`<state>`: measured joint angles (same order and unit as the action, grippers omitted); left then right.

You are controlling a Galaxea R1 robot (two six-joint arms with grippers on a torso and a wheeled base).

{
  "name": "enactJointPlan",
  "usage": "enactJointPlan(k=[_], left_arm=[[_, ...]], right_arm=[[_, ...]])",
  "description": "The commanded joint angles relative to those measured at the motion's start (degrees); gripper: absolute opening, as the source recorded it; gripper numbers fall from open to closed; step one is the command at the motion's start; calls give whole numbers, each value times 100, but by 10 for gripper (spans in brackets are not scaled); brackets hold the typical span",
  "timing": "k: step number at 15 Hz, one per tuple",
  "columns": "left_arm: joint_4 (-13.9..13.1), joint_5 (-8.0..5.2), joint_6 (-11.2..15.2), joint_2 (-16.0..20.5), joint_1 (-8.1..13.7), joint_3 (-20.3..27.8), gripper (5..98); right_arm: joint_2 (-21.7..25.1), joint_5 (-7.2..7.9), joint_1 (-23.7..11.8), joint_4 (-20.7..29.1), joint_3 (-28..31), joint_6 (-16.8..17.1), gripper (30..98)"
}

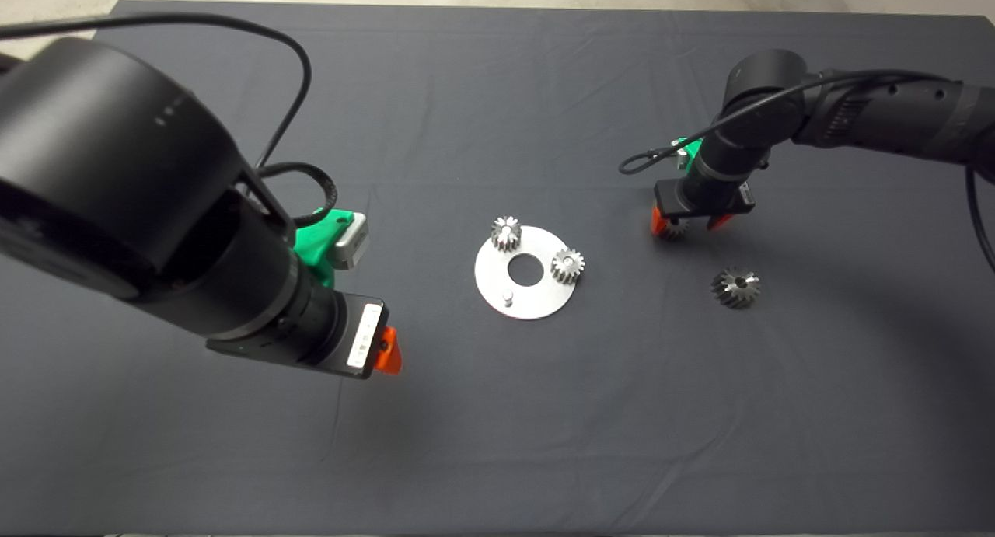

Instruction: Remove an incorrectly installed larger gear and replace it with the correct smaller gear

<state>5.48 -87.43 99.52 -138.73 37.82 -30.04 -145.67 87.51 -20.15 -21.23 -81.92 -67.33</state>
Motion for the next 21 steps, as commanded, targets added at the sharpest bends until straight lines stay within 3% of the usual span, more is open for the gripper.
enactJointPlan(k=[1,8,17,21], left_arm=[[50,-556,-3,-10,95,-18,841],[65,-556,-3,-19,95,-18,841],[58,-547,-3,-17,95,-1,841],[58,-547,-3,-19,95,17,841]], right_arm=[[-46,513,-7,-355,99,-5,727],[-116,512,-7,-654,486,-8,727],[-151,513,-7,-733,503,-8,707],[61,513,-7,-856,433,18,707]])
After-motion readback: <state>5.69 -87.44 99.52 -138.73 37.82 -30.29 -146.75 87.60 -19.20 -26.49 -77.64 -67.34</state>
